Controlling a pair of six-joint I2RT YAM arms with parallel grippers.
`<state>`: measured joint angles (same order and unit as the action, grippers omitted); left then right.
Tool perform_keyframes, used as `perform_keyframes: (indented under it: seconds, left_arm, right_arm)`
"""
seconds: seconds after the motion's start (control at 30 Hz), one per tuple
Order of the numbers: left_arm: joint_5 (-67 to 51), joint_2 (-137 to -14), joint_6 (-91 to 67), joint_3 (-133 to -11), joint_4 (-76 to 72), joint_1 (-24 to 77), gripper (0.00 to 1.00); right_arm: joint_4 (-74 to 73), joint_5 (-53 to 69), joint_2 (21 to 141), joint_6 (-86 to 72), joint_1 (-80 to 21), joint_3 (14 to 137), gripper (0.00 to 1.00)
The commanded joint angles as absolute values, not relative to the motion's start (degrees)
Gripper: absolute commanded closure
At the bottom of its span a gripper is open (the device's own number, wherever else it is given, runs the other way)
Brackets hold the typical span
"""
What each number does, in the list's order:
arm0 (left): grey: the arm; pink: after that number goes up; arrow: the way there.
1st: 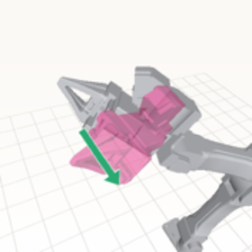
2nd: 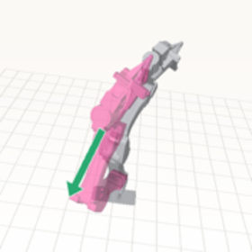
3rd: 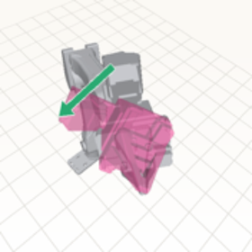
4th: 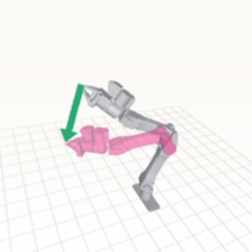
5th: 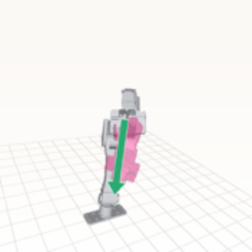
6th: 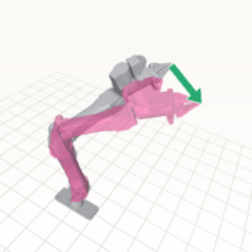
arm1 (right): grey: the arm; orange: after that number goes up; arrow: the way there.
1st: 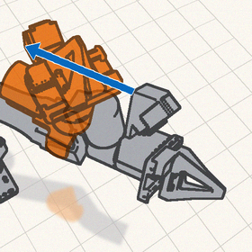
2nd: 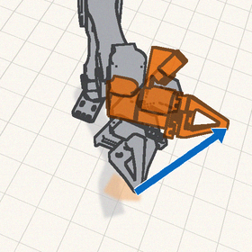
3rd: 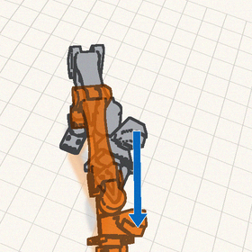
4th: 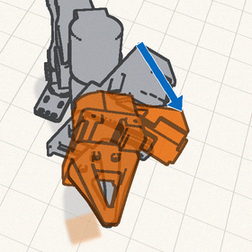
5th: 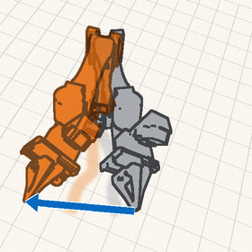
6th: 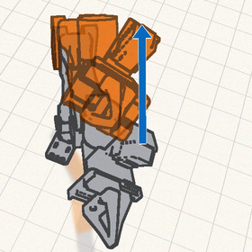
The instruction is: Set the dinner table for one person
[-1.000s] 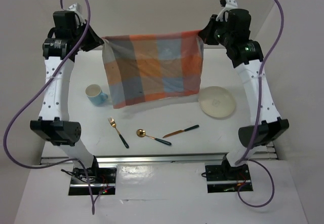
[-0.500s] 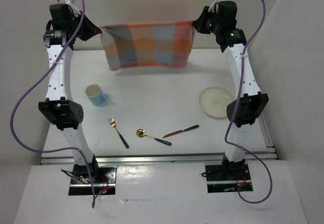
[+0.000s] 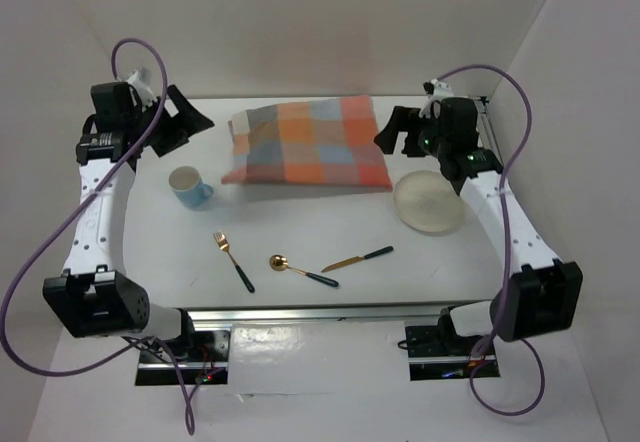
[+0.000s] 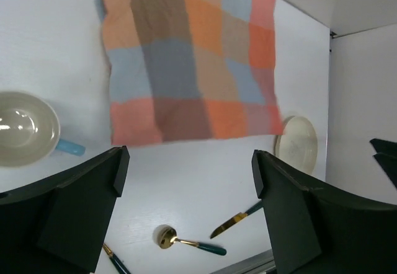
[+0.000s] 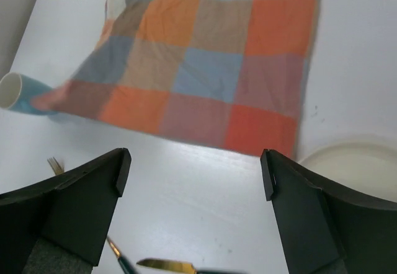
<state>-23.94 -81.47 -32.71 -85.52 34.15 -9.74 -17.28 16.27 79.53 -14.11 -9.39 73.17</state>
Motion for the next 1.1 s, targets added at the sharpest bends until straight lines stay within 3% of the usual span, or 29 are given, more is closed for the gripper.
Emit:
perform_keyframes:
  seconds: [0.0,0.03,0.1,0.13,0.17,0.2,0.23,0.27,0.33,0.37,0.77,1.07]
  left_arm:
    - [-24.26,-77.61,-29.27,-89.64,33.13,-10.2,0.0]
    - [-24.26,-77.61,-29.27,-90.52,34.0,-10.2,0.0]
    - [-24.26,-79.1,-28.48,-92.11,35.41,-7.66,0.1]
    - [-23.74,-80.41,-27.95,-92.63,35.42,-6.69,0.21]
    - [-23.21,-81.29,-27.95,-92.64,35.42,-5.72,0.38]
    - [-22.68,-82.34,-27.95,-92.64,35.42,-4.84,0.73]
    - [-21.98,-83.57,-27.95,-92.64,35.42,-2.92,0.89]
    - [-21.19,-86.72,-28.56,-92.64,35.42,-1.86,1.0]
    - [-19.34,-90.6,-29.09,-92.64,35.95,1.12,1.0]
    - [-18.03,-94.36,-29.61,-92.64,35.95,2.19,1.0]
    - [-6.34,-116.79,-36.38,-96.86,32.87,11.33,1.0]
    - [-4.58,-122.96,-37.44,-98.09,34.01,11.95,1.0]
  right_arm:
    - [-15.89,15.47,70.86,-13.71,-9.76,67.33,0.0]
    - [-17.04,14.08,70.32,-13.71,-9.76,67.32,0.0]
    - [-18.98,12.31,69.79,-13.71,-9.76,66.62,0.0]
    - [-19.59,11.52,69.79,-14.49,-9.76,66.62,0.02]
    - [-20.38,11.51,70.48,-14.5,-9.76,66.62,0.07]
    - [-20.39,12.21,71.27,-15.11,-9.76,67.23,0.14]
    - [-21.09,12.83,73.8,-16.6,-9.76,67.85,0.39]
    - [-21.62,14.31,75.57,-17.31,-9.76,68.81,0.53]
    - [-22.14,16.17,81.87,-18.79,-9.76,71.97,0.83]
    - [-22.15,16.17,84.18,-19.33,-10.45,73.2,0.89]
    - [-23.03,15.29,115.28,-23.73,-11.6,90.26,1.0]
    - [-20.4,12.57,120.41,-24.87,-12.66,85.35,1.0]
